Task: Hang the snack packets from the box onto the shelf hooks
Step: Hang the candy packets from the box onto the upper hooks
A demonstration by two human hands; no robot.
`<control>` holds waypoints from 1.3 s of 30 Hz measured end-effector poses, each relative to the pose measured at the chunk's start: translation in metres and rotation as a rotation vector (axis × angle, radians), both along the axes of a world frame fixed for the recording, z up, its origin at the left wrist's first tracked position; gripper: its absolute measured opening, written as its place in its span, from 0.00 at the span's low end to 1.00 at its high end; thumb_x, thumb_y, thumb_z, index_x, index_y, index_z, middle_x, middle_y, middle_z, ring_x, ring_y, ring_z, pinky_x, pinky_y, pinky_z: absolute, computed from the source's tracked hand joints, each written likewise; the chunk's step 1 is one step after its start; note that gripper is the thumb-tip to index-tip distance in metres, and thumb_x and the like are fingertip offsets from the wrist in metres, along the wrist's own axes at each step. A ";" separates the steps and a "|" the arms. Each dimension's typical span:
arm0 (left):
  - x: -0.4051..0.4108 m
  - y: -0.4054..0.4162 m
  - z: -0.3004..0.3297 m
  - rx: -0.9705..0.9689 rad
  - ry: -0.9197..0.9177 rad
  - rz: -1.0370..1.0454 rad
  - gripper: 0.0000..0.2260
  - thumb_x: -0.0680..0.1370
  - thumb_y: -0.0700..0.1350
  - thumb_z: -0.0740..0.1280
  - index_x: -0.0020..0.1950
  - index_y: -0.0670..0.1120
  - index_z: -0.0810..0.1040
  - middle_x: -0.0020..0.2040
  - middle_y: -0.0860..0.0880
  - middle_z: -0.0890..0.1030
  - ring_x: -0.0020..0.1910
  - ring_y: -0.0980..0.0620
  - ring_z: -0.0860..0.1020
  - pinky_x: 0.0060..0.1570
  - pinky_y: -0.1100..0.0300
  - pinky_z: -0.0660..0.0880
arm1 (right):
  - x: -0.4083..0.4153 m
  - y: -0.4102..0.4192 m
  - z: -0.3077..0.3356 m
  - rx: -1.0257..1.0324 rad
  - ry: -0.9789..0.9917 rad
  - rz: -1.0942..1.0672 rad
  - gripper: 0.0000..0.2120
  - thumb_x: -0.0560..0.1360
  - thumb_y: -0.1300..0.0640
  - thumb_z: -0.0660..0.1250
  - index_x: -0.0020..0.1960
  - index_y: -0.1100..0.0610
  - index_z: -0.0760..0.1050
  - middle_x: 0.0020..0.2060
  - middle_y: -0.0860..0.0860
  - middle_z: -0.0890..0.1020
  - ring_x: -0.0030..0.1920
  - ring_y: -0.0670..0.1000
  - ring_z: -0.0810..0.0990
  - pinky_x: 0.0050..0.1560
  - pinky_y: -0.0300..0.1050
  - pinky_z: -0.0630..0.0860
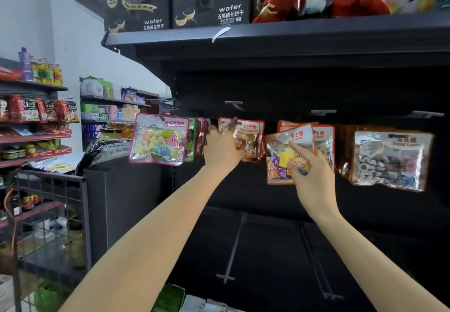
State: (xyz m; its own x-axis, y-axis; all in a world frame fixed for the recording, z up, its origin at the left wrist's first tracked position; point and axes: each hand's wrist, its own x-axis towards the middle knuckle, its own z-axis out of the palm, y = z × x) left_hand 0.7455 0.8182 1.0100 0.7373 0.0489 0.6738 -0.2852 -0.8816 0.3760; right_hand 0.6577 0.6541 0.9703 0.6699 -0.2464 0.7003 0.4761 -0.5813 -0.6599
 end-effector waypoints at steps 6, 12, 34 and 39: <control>0.016 -0.011 0.003 -0.031 0.195 0.018 0.26 0.76 0.49 0.66 0.72 0.48 0.64 0.69 0.37 0.61 0.63 0.38 0.69 0.59 0.47 0.70 | 0.001 -0.005 0.003 -0.020 -0.008 0.004 0.23 0.78 0.63 0.64 0.69 0.46 0.70 0.75 0.52 0.62 0.46 0.49 0.79 0.37 0.20 0.68; -0.028 -0.020 -0.014 -0.198 -0.110 -0.096 0.11 0.81 0.47 0.57 0.60 0.44 0.72 0.51 0.44 0.77 0.47 0.46 0.77 0.40 0.57 0.72 | -0.002 -0.005 0.000 0.038 -0.119 0.123 0.22 0.75 0.64 0.67 0.65 0.46 0.72 0.64 0.46 0.74 0.67 0.42 0.67 0.46 0.15 0.63; -0.064 -0.080 -0.010 -0.189 0.010 -0.633 0.35 0.74 0.51 0.70 0.76 0.53 0.56 0.66 0.45 0.70 0.65 0.49 0.70 0.60 0.62 0.65 | -0.010 -0.047 0.013 -0.020 -0.046 -0.059 0.25 0.79 0.56 0.61 0.74 0.45 0.61 0.53 0.47 0.69 0.40 0.37 0.70 0.37 0.23 0.69; -0.058 -0.089 -0.011 -0.222 0.015 -0.578 0.33 0.74 0.50 0.70 0.76 0.53 0.58 0.66 0.44 0.70 0.64 0.47 0.70 0.59 0.60 0.66 | 0.002 -0.053 0.014 -0.093 -0.041 -0.099 0.25 0.79 0.56 0.62 0.74 0.45 0.61 0.54 0.51 0.68 0.38 0.41 0.70 0.37 0.29 0.67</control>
State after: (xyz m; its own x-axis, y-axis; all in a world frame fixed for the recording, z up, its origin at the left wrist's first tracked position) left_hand 0.6871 0.7289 0.9992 0.6954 -0.2238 0.6829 -0.6869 -0.4862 0.5401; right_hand 0.6594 0.6009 0.9844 0.6156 -0.2432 0.7496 0.4388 -0.6843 -0.5824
